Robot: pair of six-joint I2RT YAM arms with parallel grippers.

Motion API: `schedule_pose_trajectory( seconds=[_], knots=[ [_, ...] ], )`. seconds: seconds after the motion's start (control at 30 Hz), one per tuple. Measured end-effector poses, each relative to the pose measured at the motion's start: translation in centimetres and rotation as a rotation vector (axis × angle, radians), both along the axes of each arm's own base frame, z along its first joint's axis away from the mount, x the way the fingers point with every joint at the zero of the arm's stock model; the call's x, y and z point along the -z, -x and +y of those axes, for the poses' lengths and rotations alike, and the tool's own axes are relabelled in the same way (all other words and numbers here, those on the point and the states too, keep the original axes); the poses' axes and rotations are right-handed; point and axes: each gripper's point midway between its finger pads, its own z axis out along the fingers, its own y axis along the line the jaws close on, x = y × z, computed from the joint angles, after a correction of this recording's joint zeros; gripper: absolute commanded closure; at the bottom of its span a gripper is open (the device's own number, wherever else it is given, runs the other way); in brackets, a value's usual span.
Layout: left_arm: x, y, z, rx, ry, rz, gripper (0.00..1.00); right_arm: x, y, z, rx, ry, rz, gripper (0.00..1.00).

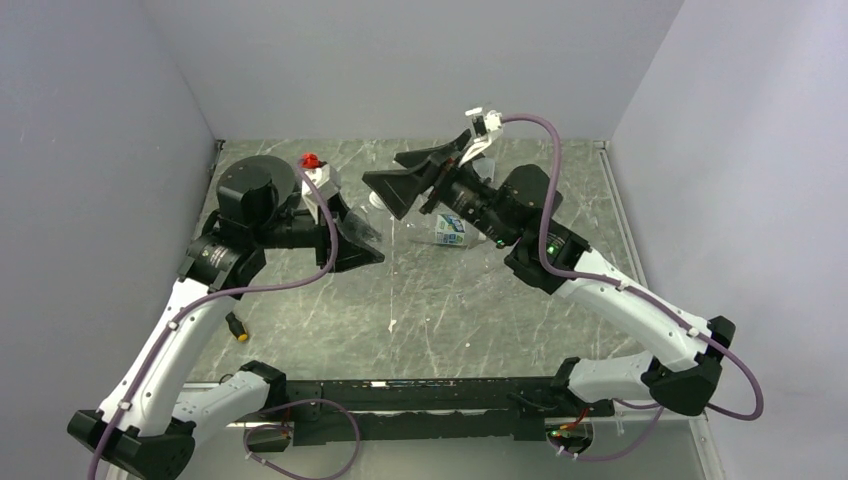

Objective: Unscrew the bottle caps
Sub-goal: Unscrew the bottle cap from the plastic bottle.

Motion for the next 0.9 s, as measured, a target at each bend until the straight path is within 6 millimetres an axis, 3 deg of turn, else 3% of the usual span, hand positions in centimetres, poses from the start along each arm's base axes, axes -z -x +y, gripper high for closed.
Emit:
schedule_pose_trajectory(
  seconds=[0.17, 0.4, 0.73, 0.9],
  knots=[
    [1.7, -2.9, 0.6, -0.127, -0.079, -0.077, 0.66, 0.2, -1.7, 1.4, 0.155, 0.025, 0.096, 0.12],
    [2.4, -5.6, 1.7, -0.271, -0.139, -0.147, 0.66, 3.9, -3.2, 2.5, 0.265, 0.127, 0.184, 0.39],
    [2.8, -6.4, 2.2, -0.327, -0.159, -0.153, 0.67, 3.7, -3.4, 2.2, 0.29, 0.102, 0.208, 0.8],
    [2.8, -6.3, 2.2, -0.327, -0.154, -0.141, 0.66, 3.6, -3.3, 2.3, 0.284, 0.099, 0.206, 0.93]
  ],
)
